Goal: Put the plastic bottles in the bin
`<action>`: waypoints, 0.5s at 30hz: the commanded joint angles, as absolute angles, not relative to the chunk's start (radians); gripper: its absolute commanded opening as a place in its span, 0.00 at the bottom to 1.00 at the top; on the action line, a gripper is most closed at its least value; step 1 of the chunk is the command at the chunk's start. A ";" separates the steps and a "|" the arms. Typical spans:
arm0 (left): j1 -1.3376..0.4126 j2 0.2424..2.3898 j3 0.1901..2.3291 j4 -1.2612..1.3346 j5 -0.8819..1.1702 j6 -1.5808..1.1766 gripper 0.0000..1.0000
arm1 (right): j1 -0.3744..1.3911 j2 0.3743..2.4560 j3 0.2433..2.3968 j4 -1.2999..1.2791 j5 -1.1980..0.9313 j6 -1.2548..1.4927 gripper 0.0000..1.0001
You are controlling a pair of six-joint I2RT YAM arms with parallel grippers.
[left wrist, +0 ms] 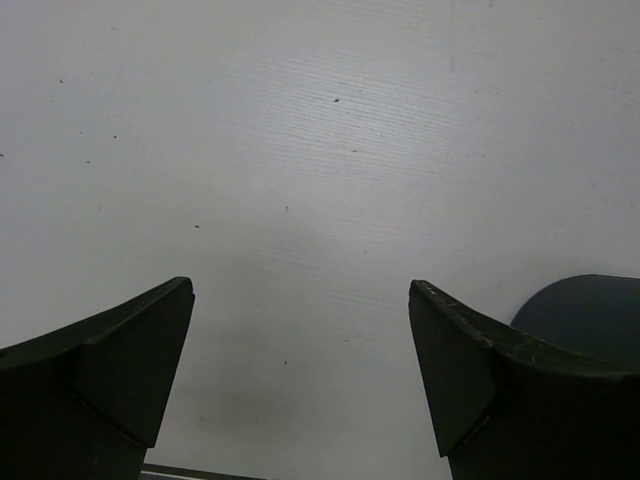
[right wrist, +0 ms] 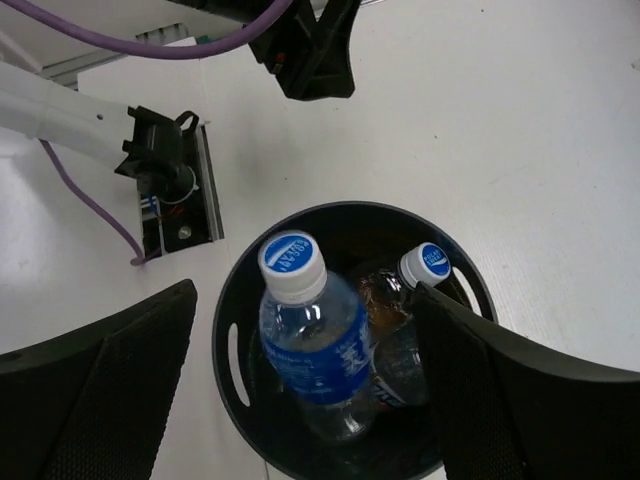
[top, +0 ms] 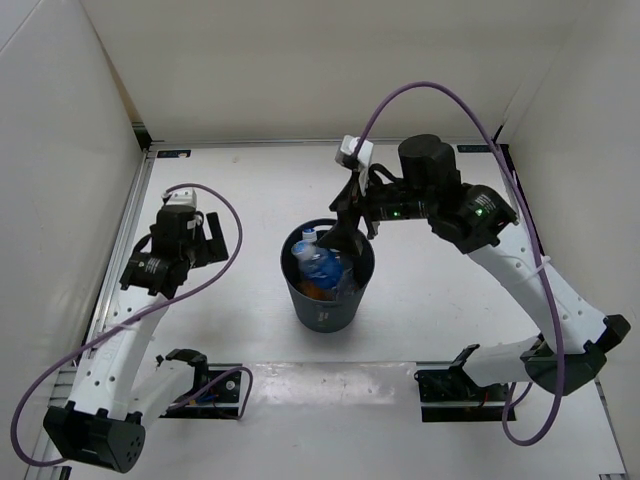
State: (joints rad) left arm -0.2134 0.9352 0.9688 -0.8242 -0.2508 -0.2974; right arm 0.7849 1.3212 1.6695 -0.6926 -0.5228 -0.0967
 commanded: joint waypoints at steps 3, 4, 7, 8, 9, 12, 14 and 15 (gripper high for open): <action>-0.190 0.879 0.936 -0.853 -0.244 -0.302 0.99 | 0.729 1.310 1.721 -0.623 -0.372 -0.035 0.90; -0.186 0.879 0.933 -0.851 -0.245 -0.301 0.99 | 0.675 1.318 1.721 -0.617 -0.341 -0.019 0.90; -0.181 0.882 0.937 -0.850 -0.242 -0.299 0.99 | 0.557 1.347 1.715 -0.649 -0.200 0.081 0.90; -0.181 0.885 0.939 -0.850 -0.242 -0.299 0.99 | 0.495 1.351 1.692 -0.669 -0.163 0.100 0.90; -0.179 0.885 0.943 -0.851 -0.244 -0.298 0.99 | 0.429 1.354 1.683 -0.681 -0.143 0.101 0.90; -0.172 0.891 0.948 -0.851 -0.244 -0.298 0.99 | 0.299 1.387 1.628 -0.772 -0.150 0.068 0.90; -0.169 0.891 0.948 -0.851 -0.242 -0.298 0.99 | 0.214 1.464 1.634 -0.840 -0.135 0.106 0.90; -0.169 0.891 0.946 -0.856 -0.242 -0.299 0.99 | 0.193 1.491 1.658 -0.964 -0.117 0.130 0.90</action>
